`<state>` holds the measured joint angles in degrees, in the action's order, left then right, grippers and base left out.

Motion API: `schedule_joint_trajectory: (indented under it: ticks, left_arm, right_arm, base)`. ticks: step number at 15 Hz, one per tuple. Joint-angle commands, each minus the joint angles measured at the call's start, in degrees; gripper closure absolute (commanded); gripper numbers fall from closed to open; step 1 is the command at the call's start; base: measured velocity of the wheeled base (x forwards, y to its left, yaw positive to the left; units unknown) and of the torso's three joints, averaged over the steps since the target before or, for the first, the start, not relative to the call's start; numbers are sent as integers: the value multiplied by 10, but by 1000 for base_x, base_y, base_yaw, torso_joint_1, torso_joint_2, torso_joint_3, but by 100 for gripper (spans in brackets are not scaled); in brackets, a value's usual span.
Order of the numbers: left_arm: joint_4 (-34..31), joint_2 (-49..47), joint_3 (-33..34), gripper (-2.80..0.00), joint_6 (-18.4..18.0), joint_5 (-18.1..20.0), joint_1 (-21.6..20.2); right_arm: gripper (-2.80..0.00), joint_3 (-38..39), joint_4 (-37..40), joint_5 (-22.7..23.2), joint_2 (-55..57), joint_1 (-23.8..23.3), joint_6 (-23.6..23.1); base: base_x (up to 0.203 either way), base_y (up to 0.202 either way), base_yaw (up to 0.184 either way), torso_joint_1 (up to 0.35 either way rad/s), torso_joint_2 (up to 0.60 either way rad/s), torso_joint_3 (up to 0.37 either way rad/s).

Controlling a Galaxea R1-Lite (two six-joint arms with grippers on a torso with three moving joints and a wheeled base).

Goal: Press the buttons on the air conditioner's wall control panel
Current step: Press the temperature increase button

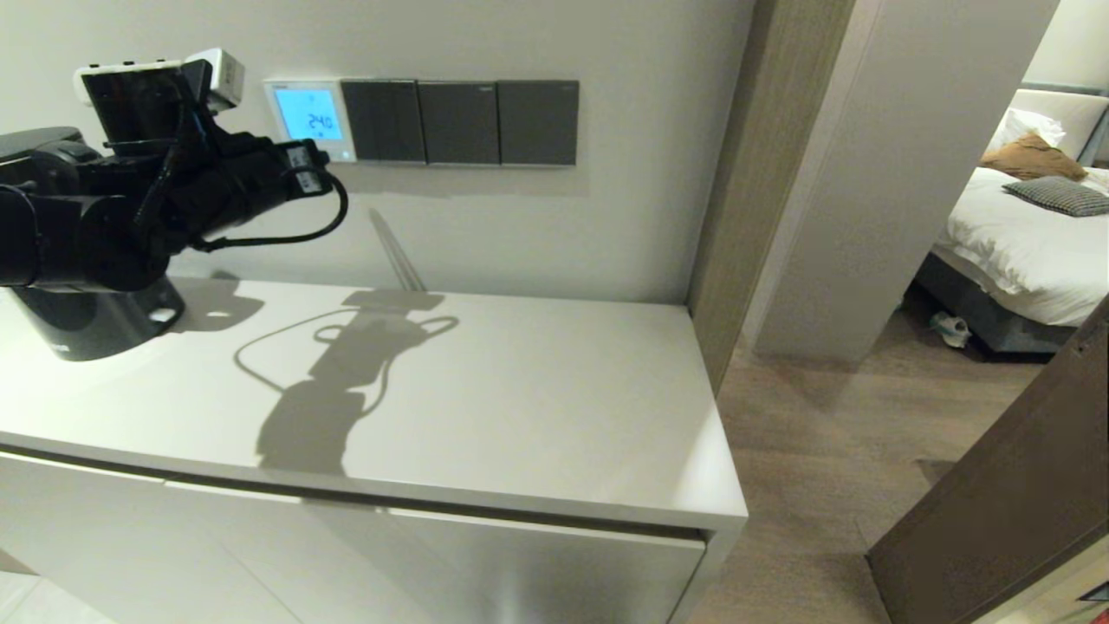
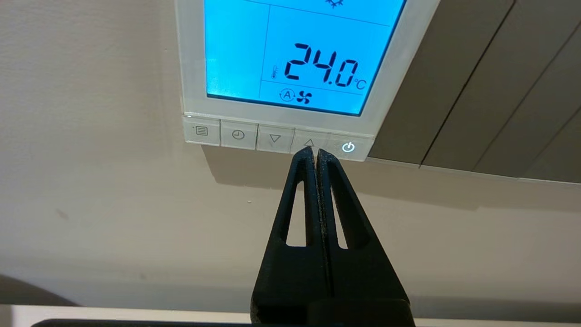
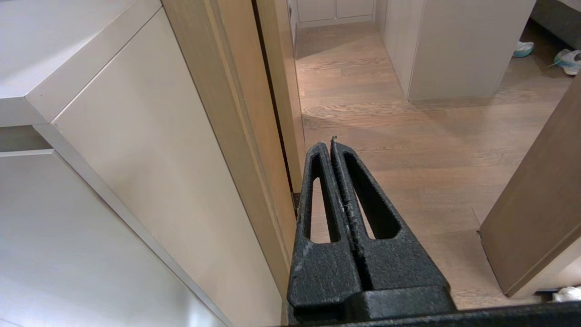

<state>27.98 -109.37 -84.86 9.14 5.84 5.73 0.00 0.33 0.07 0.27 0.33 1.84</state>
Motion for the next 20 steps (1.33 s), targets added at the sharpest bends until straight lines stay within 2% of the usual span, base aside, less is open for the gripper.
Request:
schedule_joint_trajectory:
  ticks: [1, 13, 20]
  left_arm:
    - [2, -13, -6, 0, 1, 0, 0]
    - [2, -29, -24, 0, 1, 0, 0]
    - [13, -6, 10, 0, 0, 0, 0]
  right_arm:
    - [0, 1, 0, 0, 1, 0, 0]
    - [0, 1, 0, 0, 1, 0, 0]
    - [0, 1, 0, 0, 1, 0, 0]
  base:
    - [0, 0, 0, 0, 0, 0]
    - [0, 0, 0, 0, 0, 0]
    - [0, 0, 0, 0, 0, 0]
